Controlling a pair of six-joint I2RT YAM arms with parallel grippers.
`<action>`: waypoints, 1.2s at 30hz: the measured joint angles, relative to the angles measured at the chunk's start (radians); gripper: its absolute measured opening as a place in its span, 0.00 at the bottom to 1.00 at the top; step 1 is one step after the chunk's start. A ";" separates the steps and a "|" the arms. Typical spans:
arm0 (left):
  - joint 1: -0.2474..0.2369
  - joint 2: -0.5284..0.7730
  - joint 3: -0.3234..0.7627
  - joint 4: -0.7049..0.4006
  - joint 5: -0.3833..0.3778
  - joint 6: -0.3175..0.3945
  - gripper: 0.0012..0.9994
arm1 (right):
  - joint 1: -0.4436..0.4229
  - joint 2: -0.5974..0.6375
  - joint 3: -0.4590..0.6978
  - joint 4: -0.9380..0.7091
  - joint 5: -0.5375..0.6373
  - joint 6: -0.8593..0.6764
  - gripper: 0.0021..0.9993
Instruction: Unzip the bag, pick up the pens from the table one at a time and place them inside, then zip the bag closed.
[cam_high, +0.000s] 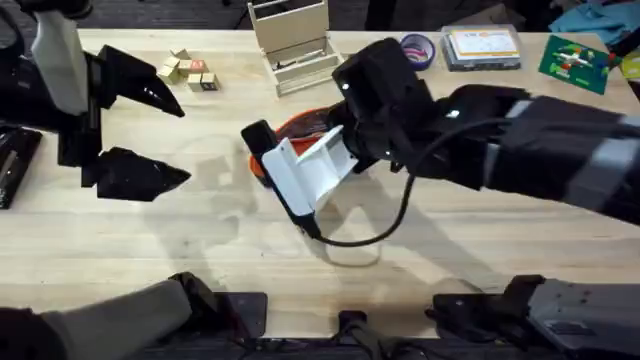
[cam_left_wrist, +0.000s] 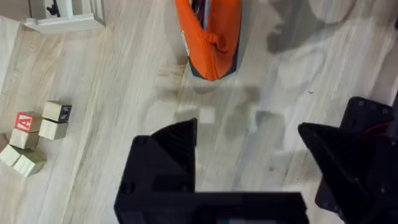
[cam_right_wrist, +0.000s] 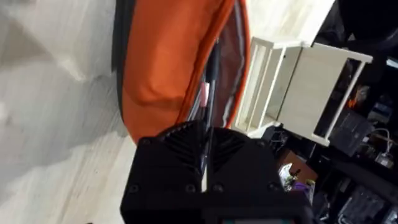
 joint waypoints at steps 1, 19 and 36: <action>0.000 0.000 0.000 0.000 0.000 0.000 0.99 | -0.003 0.010 0.000 0.007 -0.002 -0.007 0.03; 0.000 0.000 0.000 0.000 0.000 0.000 0.99 | -0.042 0.149 0.000 0.161 -0.158 0.022 0.03; 0.000 0.000 0.000 0.003 0.000 0.000 0.99 | -0.058 0.160 0.000 0.213 -0.282 0.256 0.74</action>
